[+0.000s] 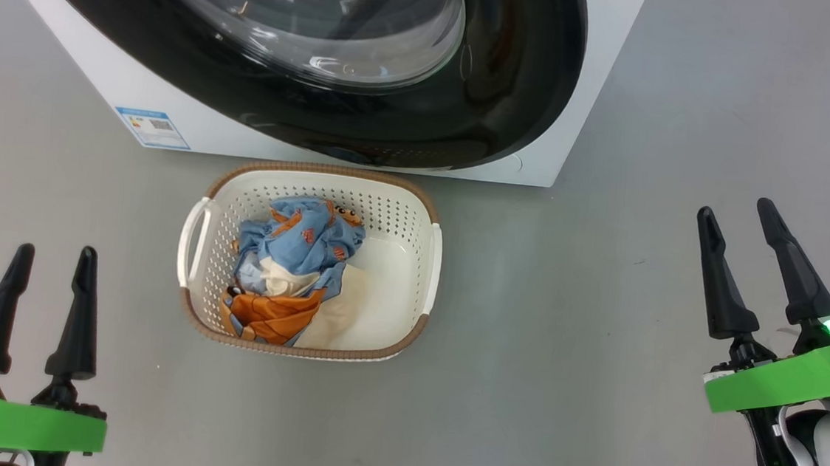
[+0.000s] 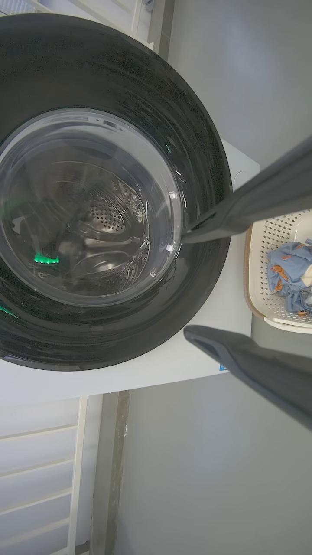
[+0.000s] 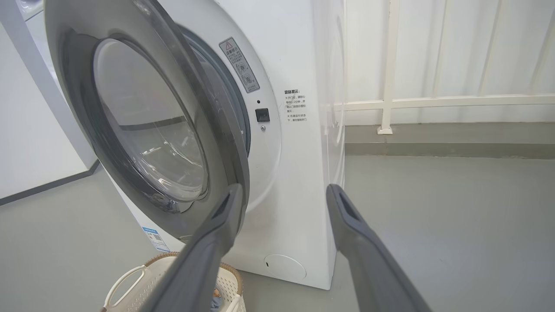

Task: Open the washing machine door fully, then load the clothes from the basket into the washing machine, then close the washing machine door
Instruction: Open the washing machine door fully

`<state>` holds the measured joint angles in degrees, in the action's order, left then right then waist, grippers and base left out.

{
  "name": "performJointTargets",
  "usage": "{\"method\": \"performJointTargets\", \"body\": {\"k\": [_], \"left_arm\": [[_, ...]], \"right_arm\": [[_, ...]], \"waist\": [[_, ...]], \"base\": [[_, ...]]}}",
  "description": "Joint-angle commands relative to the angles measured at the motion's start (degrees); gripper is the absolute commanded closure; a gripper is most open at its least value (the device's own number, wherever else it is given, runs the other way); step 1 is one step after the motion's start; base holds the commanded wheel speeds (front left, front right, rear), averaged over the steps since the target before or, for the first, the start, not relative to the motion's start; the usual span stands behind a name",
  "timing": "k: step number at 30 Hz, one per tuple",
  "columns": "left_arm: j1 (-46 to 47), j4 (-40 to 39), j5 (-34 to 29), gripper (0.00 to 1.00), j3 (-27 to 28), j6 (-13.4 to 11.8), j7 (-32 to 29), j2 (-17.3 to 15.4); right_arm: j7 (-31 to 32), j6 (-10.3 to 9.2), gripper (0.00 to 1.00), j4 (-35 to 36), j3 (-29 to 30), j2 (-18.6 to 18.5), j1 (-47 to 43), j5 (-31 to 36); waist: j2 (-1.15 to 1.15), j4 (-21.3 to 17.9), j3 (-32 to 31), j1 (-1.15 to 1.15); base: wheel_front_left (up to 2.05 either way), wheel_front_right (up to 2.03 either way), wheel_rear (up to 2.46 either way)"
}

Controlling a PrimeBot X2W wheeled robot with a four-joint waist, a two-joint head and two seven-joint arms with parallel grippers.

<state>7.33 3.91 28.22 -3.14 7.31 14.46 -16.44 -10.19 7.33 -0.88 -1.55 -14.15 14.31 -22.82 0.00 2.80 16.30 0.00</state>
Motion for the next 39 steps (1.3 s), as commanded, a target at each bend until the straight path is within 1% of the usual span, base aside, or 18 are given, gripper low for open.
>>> {"method": "performJointTargets", "body": {"k": [1,6,10,16,19,20,21,22,23,24,26,29,33,39], "left_arm": [[0.9,-1.1,-0.3,0.00,2.1,0.2,0.5,-2.2],[1.2,-1.2,-0.3,0.00,2.3,0.2,0.5,-2.3],[1.4,-1.3,-0.3,0.00,2.3,0.2,0.5,-2.4],[1.7,-1.5,-0.1,0.00,2.2,0.2,0.5,-2.6],[1.9,-1.6,0.1,0.00,2.1,0.2,0.5,-2.7],[1.9,-1.6,0.2,0.00,2.1,0.2,0.5,-2.8],[2.0,-1.7,0.2,0.00,2.1,0.2,0.5,-2.9],[2.1,-1.7,0.3,0.00,2.2,0.2,0.5,-3.0],[2.2,-1.8,0.3,0.00,2.2,0.2,0.5,-3.0],[2.2,-1.8,0.3,0.00,2.2,0.2,0.5,-3.1],[2.4,-1.8,0.4,0.00,2.2,0.2,0.5,-3.2],[2.7,-1.9,0.5,0.00,2.1,0.2,0.5,-3.3],[3.3,-2.1,0.9,0.00,1.8,0.2,0.5,-3.5],[4.2,-2.2,1.3,0.00,1.3,0.2,0.5,-4.0]], "right_arm": [[-0.1,0.16,0.00,1.2,-1.6,-0.3,0.8,0.8],[1.4,0.16,0.00,0.6,-2.2,-0.5,3.7,0.7],[3.6,0.16,0.00,-0.3,-3.2,-1.4,7.0,-0.1],[6.9,0.16,0.00,-3.6,-3.6,-2.7,12.6,-3.6],[7.9,0.16,0.00,-5.3,-3.4,-2.7,15.3,-6.1],[8.2,0.16,0.05,-6.0,-3.1,-2.7,16.2,-7.2],[8.5,0.16,0.15,-6.7,-2.7,-2.6,17.1,-8.3],[9.0,0.16,0.28,-7.5,-2.3,-2.5,18.0,-9.4],[9.5,0.16,0.51,-8.3,-1.9,-2.5,19.0,-10.6],[10.1,0.16,0.63,-9.1,-1.6,-2.4,19.9,-11.8],[11.4,0.16,1.00,-10.6,-1.1,-2.3,21.9,-14.4],[13.4,0.16,1.00,-13.0,-0.6,-2.0,25.0,-17.9],[15.7,0.16,1.00,-16.8,1.4,-0.8,29.8,-23.5],[22.2,0.16,1.00,-22.5,3.5,1.0,36.6,-30.1]], "waist": [[0.00,0.0,0.1,0.00],[0.00,0.2,0.4,0.00],[0.00,0.3,0.7,0.00],[0.00,0.8,1.4,0.00],[0.00,1.1,1.9,0.00],[0.00,1.2,2.1,0.00],[0.00,1.4,2.2,0.00],[0.00,1.5,2.4,0.00],[0.00,1.6,2.5,0.00],[0.00,1.7,2.7,0.00],[0.00,1.9,3.0,0.00],[0.00,2.1,3.7,0.00],[0.00,2.5,4.9,0.00],[0.00,3.4,6.5,0.00]], "base": [[0.00,0.00,0.00],[0.00,0.00,0.00],[0.00,0.00,0.00],[0.00,0.00,0.00],[0.00,0.00,0.00],[0.00,0.00,0.00],[0.00,0.00,0.00],[0.00,0.00,0.00],[0.00,0.00,0.00],[0.00,0.00,0.00],[0.00,0.00,0.00],[0.00,0.00,0.00],[0.00,0.00,0.00],[0.00,0.00,0.00]]}}
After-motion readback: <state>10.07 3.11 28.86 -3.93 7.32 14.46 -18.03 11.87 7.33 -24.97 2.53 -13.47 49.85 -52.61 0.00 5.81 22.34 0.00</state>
